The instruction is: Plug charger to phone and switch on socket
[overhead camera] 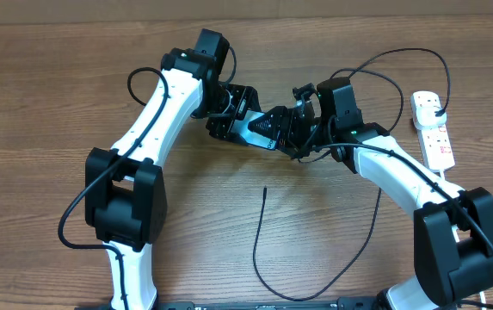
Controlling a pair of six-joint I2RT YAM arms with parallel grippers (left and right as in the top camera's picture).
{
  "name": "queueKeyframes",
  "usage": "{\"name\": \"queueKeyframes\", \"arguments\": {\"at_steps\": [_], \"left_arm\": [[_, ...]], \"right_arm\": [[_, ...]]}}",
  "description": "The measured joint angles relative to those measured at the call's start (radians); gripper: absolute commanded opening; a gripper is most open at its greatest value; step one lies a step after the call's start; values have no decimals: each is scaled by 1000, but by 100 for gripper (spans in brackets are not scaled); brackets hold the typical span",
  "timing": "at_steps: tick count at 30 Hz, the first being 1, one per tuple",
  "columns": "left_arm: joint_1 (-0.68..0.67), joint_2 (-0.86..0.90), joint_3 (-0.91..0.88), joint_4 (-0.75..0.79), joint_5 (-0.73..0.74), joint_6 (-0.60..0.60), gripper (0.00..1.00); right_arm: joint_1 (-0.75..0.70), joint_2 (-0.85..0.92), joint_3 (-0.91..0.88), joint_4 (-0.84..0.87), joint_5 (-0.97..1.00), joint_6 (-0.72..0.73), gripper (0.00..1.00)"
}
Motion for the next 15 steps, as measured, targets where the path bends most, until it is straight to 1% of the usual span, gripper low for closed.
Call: {"name": "queueKeyframes", "arguments": {"at_steps": [3,9,13,15], "left_arm": [[-11,0,0,0,5,-2,4],[-26,0,0,0,12,-16,4],[-26,0,0,0,16,-26,4],[-26,0,0,0,16,-27,4]], "right_arm": [[0,0,0,1,4,-1,63],[0,0,0,0,10,0,44],[0,0,0,-13,21,3,37],[0,0,0,-18,27,0,30]]}}
